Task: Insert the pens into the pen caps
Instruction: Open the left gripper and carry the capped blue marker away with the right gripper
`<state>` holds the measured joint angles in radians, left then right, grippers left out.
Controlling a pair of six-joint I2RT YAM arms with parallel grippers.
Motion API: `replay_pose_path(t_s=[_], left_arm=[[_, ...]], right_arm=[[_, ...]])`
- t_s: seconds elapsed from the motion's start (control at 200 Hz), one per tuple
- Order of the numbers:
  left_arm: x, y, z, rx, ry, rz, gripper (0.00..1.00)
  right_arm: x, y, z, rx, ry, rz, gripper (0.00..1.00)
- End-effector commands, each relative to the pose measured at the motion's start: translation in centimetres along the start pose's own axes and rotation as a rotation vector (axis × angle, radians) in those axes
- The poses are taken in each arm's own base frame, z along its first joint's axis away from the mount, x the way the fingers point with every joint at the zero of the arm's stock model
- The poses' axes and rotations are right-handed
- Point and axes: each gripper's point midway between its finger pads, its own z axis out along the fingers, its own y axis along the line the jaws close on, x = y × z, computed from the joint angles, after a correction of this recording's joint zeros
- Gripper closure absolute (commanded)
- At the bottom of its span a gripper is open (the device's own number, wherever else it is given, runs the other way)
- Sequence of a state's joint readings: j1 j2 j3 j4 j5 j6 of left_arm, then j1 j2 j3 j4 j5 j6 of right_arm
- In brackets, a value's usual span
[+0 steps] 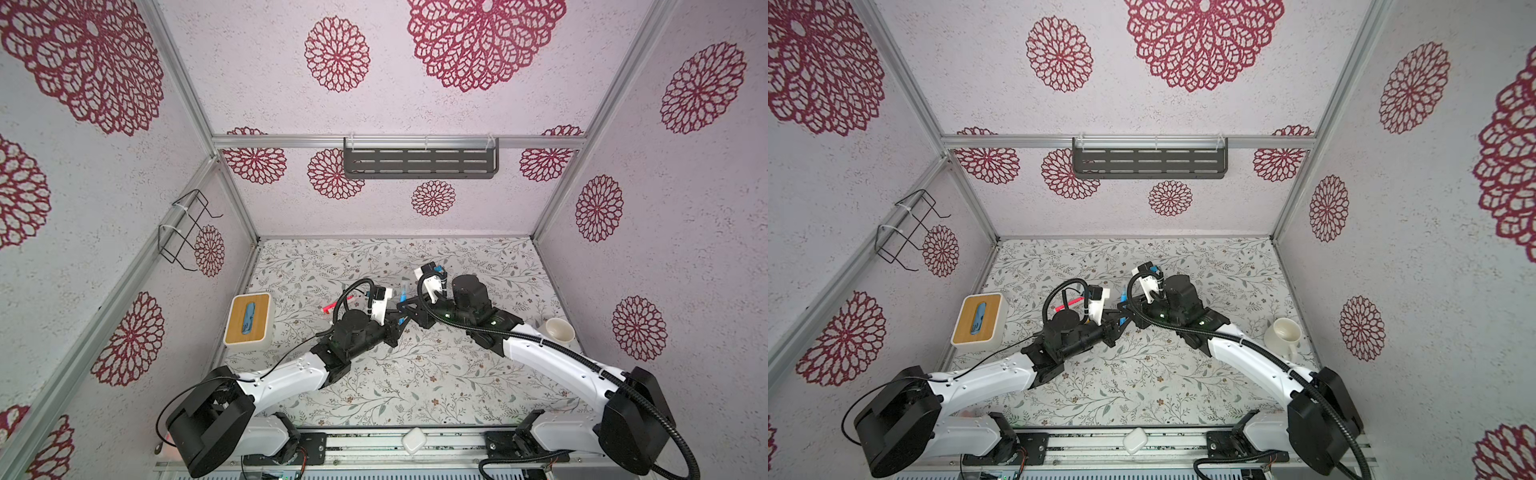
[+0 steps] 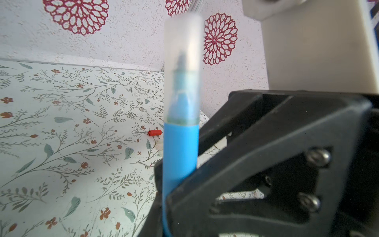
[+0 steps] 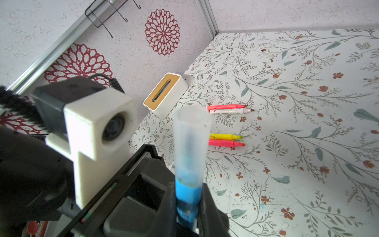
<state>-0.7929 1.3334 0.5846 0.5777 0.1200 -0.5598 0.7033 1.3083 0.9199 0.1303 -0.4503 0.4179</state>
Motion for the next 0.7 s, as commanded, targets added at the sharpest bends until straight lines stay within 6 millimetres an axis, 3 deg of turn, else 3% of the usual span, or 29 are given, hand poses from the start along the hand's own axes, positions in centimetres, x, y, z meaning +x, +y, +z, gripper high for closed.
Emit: replay_pose_path(t_s=[0.0,0.065,0.135,0.25,0.435,0.555,0.695], left_arm=[[0.0,0.4,0.3,-0.031,-0.006,0.013,0.62],[0.6,1.2,0.2,-0.068,0.008,0.009,0.48],[1.2,2.4,0.1,-0.125,0.027,0.0,0.45],[2.8,5.2,-0.5,-0.271,0.083,-0.023,0.43],[5.0,6.5,-1.1,-0.321,0.126,-0.095,0.43],[5.6,6.8,-1.5,-0.333,0.131,-0.128,0.43],[5.5,6.7,-2.1,-0.34,0.134,-0.127,0.43]], right_arm=[[-1.2,-0.4,0.0,0.03,-0.029,-0.033,1.0],[-1.4,-1.9,-0.1,0.096,-0.018,-0.026,1.0],[-1.5,-4.6,-0.4,0.207,0.01,-0.01,0.99],[-0.8,-10.6,-1.1,0.41,0.099,0.067,0.99],[-0.1,-19.8,-1.8,0.657,0.223,0.173,0.96],[-1.3,-25.1,-2.5,0.851,0.263,0.185,0.97],[-3.5,-29.6,-1.6,0.914,0.296,0.195,0.97]])
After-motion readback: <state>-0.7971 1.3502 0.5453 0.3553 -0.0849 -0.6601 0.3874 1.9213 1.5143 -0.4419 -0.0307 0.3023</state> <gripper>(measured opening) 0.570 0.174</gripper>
